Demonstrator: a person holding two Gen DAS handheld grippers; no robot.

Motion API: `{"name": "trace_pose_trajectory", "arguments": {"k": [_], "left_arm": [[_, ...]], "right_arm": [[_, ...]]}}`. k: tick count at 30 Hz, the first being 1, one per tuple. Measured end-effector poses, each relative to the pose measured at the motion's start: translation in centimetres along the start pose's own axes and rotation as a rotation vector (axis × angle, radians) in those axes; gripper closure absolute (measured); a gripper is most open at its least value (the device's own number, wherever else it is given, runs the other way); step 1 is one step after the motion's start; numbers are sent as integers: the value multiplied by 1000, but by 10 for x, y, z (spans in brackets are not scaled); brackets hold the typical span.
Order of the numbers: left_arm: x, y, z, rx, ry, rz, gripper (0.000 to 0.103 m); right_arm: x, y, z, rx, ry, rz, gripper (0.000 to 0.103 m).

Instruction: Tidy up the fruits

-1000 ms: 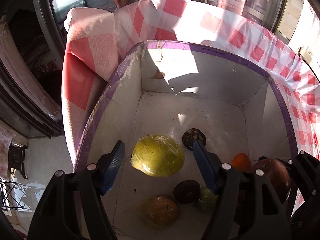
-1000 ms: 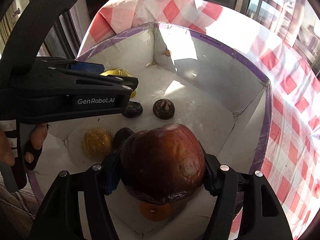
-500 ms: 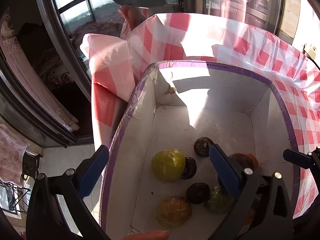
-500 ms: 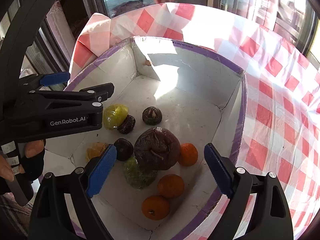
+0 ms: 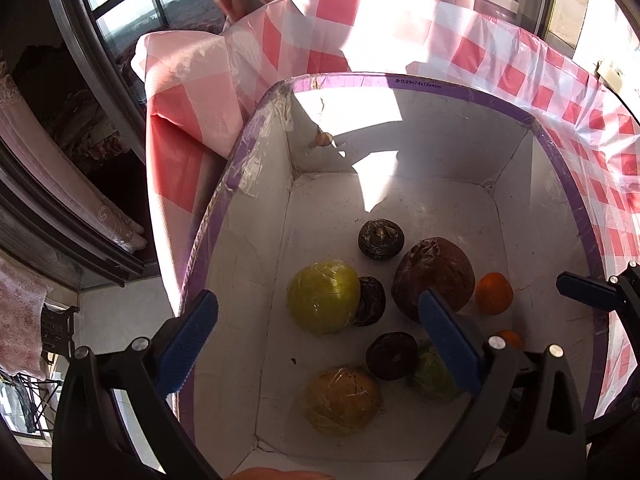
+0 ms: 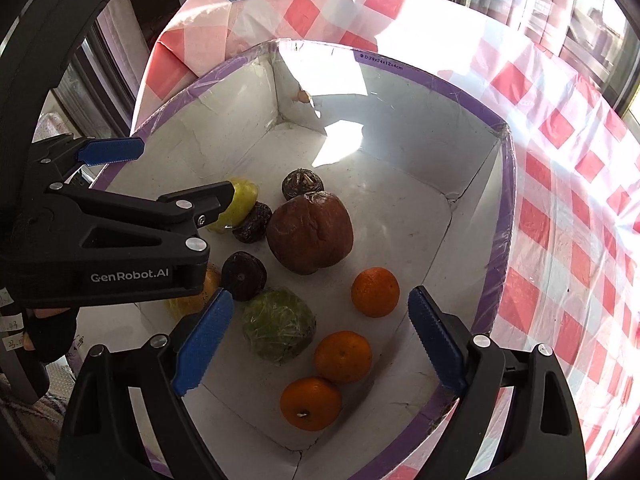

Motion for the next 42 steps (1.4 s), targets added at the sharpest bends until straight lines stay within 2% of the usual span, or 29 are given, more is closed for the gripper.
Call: {"name": "trace_pose_trajectory", "arguments": {"k": [36,39,42], "left_arm": [[-2,0,-3,-19,10,11,2],[0,3,2,-2,27,-29,2],[1,2,3,1,25,-33,2]], "right_arm": [[-1,-1,-4,9,-16,0,17],[-1,-2,-2,30,-22,3,17],[-3,-4,1,66,-24,7,17]]}}
Point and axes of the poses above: each gripper's, at about its wrist camera, not at the fingertips, and x roughly against the way its jaws point, z to its left, y to its top, the point moved 10 cm from there along -x, roughly the way its jaws point, and after that the axes turned 8 degrees about x, right-handed, at the moved point
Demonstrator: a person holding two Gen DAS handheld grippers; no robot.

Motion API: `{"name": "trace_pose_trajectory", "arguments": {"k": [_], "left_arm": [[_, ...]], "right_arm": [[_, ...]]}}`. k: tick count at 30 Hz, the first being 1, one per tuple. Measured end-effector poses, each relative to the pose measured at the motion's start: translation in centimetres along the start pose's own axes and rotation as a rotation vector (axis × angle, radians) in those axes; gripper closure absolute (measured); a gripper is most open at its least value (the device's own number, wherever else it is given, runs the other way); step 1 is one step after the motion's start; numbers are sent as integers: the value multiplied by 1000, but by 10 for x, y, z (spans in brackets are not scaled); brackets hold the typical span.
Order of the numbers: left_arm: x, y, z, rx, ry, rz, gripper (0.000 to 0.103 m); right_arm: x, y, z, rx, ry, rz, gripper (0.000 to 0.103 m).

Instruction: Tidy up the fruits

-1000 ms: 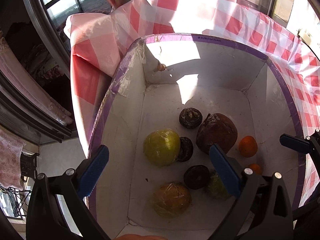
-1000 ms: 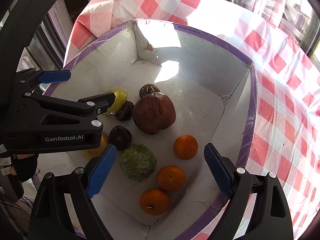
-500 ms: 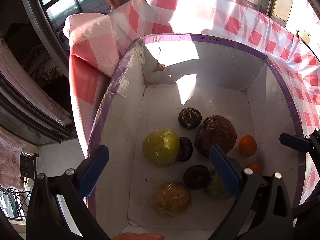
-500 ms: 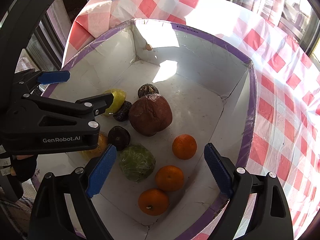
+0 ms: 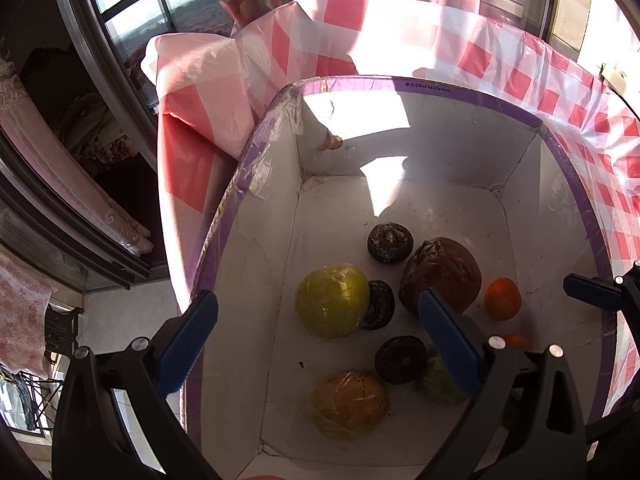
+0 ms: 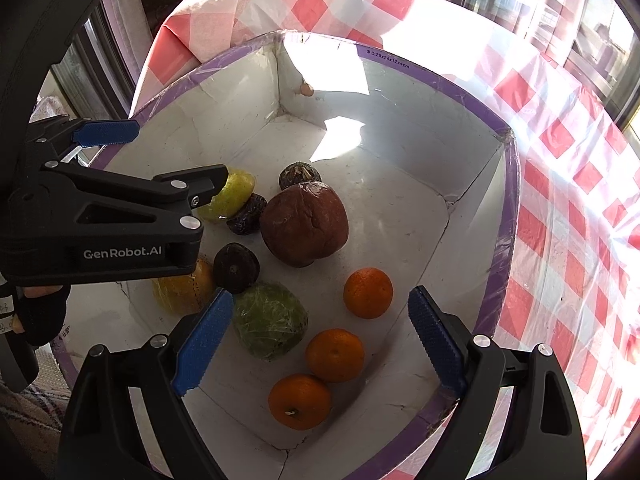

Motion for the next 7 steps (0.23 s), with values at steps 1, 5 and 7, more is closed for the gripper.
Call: {"name": "trace_pose_trajectory", "arguments": {"k": [1,5,7], "left_arm": [[0,0,0,-6,4,1,2],[4,-2,0,-21,39,-11,2],[5,-2,1,-14,61,-8,2]], "right_arm": [[0,0,1,9,3,0,17],[-1,-2,5,33,24,-7,17],[3,-3,8,63,55,-27,17]]}}
Point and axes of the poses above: each gripper's, at about its wrist camera, not at the fingertips, and x roughly against the way its jaws point, z to its left, y to its top, the point moved 10 cm from there along -x, roughly the way its jaws point, and after that the axes turned 8 degrees about x, right-handed, at the moved point
